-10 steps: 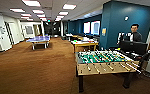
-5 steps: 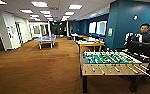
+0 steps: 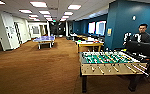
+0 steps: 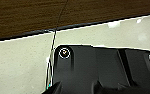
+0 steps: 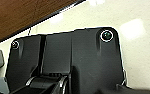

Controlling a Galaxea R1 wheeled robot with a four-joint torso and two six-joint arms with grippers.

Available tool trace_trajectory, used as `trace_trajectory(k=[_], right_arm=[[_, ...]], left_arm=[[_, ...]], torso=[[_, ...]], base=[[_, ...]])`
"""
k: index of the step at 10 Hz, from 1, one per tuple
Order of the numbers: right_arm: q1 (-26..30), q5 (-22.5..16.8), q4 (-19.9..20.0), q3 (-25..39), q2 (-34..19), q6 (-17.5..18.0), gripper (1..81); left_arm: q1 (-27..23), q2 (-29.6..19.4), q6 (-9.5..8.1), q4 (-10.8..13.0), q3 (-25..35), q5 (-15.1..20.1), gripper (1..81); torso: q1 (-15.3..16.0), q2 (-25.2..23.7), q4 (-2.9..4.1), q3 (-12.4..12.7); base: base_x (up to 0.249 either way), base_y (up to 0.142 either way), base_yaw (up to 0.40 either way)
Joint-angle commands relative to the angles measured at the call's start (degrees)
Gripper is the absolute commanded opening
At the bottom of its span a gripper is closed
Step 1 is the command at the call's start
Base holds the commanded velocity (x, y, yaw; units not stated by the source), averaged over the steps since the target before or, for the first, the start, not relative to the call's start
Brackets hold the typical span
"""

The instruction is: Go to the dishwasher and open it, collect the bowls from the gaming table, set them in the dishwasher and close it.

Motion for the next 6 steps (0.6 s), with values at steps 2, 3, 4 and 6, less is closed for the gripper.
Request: trace_trajectory(k=[2, 3, 4, 6], right_arm=[[3.7, -2.98, -0.14, 0.24, 0.58, -0.22, 81.1], [3.61, -3.07, -0.14, 0.24, 0.84, -0.22, 81.1], [3.61, -3.25, -0.23, 0.24, 0.93, -0.22, 81.1], [3.61, -3.25, -0.31, 0.33, 1.19, -0.31, 81.1]], left_arm=[[-3.58, -0.24, -0.02, 0.08, -0.33, 1.8, 81.1], [-3.58, -0.15, 0.06, 0.17, -0.33, 1.8, 81.1], [-3.58, -0.15, 0.07, 0.08, -0.33, 1.8, 81.1], [-3.58, -0.15, 0.07, 0.08, -0.33, 1.8, 81.1]], torso=[[0.02, 0.0, 0.0, 0.0], [0.02, 0.0, 0.0, 0.0], [0.02, 0.0, 0.0, 0.0], [-0.02, 0.0, 0.0, 0.0]], base=[[0.0, 0.0, 0.0], [0.0, 0.0, 0.0], [0.0, 0.0, 0.0], [0.096, 0.0, 0.0]])
